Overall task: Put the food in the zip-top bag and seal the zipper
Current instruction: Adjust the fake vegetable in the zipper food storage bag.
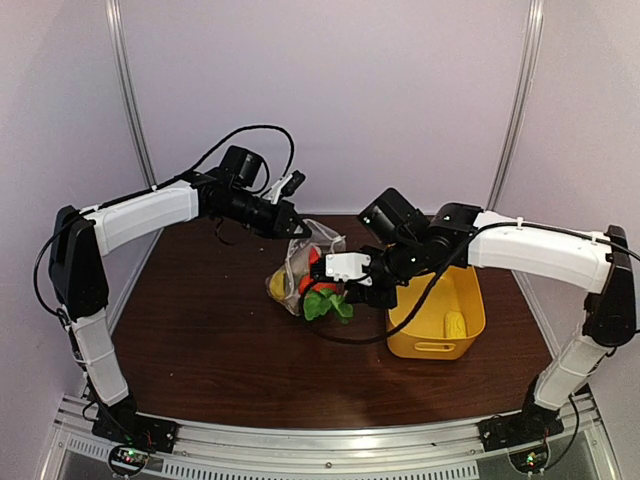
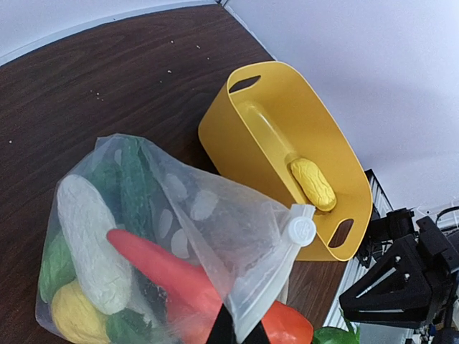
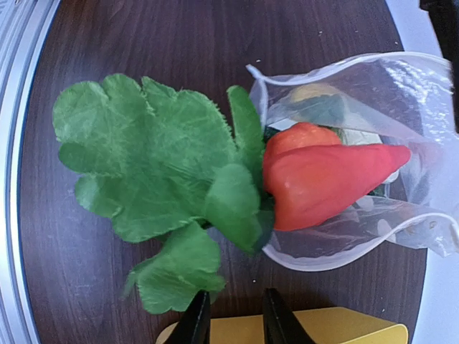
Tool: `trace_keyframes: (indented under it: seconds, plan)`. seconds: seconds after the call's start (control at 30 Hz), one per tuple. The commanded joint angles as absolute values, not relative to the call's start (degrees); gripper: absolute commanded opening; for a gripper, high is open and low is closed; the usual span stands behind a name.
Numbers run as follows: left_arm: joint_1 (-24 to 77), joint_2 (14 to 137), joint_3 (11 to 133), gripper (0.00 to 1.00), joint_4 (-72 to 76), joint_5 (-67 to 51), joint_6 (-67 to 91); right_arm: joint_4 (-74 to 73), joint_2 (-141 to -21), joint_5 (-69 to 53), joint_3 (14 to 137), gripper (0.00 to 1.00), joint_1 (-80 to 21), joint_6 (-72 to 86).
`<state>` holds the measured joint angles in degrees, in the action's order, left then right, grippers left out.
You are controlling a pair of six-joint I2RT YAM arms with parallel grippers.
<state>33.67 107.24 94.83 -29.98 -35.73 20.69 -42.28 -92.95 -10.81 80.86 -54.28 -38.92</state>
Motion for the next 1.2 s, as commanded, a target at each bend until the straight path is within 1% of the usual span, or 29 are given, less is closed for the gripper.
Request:
trace_keyframes:
  seconds: [0.0, 0.17, 0.23, 0.3, 0.37, 0.43, 0.53, 0.63, 0.8, 0.9, 0.97, 1.17]
  plan:
    - [33.13, 104.59, 94.13, 0.00, -27.56, -37.21, 21.12, -39.81, -95.55, -9.73, 86.77, 0.23, -54.21, -33.25]
    - [33.13, 104.00, 94.04, 0.00, -27.57, -37.42, 21.26, -40.05, -100.32, -9.11, 91.55, 0.13, -54.21, -31.32]
    - [33.13, 103.65, 94.04, 0.00, -27.55, -37.42, 21.27, -41.27, -101.75, -9.79, 93.68, 0.12, -54.21, -31.08]
    - [33.09, 103.39, 93.88, 0.00, -27.58, -36.68, 21.18, -42.85, -102.21, -10.25, 95.46, 0.13, -54.21, -30.94]
    - [33.05, 103.17, 93.70, 0.00, -27.51, -36.06, 21.25, -43.84, -101.08, -10.85, 95.84, 0.20, -54.08, -30.97]
    - [33.05, 103.17, 93.69, 0.00, -27.53, -35.94, 21.50, -44.78, -98.82, -12.19, 95.66, 0.32, -54.05, -31.88]
    - [33.04, 103.18, 93.69, 0.00, -27.47, -35.87, 21.54, -45.66, -95.22, -15.64, 94.55, 0.47, -54.09, -34.99]
    - [32.73, 103.43, 93.69, 0.00, -27.40, -36.33, 21.53, -45.99, -94.25, -18.06, 93.24, 0.57, -54.14, -38.47]
    - [32.52, 103.59, 93.69, 0.00, -27.29, -37.31, 21.78, -48.88, -98.28, -21.71, 96.99, 0.65, -54.59, -37.30]
    - [32.52, 103.55, 93.60, 0.00, -27.18, -37.35, 21.14, -48.68, -100.56, -15.41, 98.31, 0.69, -56.05, -38.03]
    - [32.44, 103.64, 93.69, 0.00, -27.16, -37.60, 20.93, -50.36, -102.18, -13.79, 100.10, 0.71, -57.50, -39.87]
    - [32.26, 103.42, 93.69, 0.00, -27.16, -38.00, 20.96, -48.92, -104.14, -9.60, 102.13, 0.72, -60.00, -39.72]
